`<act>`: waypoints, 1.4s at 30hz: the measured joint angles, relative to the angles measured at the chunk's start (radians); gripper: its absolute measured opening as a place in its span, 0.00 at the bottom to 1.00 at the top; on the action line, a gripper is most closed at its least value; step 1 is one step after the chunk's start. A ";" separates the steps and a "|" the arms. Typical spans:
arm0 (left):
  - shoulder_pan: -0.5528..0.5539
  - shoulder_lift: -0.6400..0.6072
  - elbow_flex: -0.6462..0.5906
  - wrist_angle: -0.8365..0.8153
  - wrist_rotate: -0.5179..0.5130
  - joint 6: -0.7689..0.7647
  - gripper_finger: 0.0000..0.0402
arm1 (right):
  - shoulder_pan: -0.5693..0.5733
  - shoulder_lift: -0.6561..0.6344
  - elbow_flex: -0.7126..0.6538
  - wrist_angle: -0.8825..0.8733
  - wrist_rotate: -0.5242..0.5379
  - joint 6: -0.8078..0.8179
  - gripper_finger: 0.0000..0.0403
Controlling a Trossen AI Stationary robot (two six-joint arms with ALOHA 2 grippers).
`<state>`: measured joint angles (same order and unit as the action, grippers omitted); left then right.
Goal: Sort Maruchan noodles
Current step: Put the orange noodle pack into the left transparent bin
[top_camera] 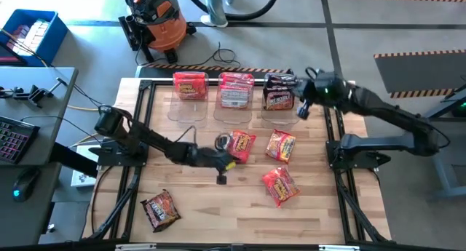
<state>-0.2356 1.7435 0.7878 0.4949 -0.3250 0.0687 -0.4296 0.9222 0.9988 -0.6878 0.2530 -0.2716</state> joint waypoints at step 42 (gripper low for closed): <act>-0.055 0.047 0.099 -0.038 0.129 -0.423 0.02 | 0.691 0.319 -0.518 0.969 0.160 0.630 0.00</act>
<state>-0.2905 1.7901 0.8864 0.4566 -0.1958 -0.3540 0.2613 1.2409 0.4808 0.2813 0.4133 0.3580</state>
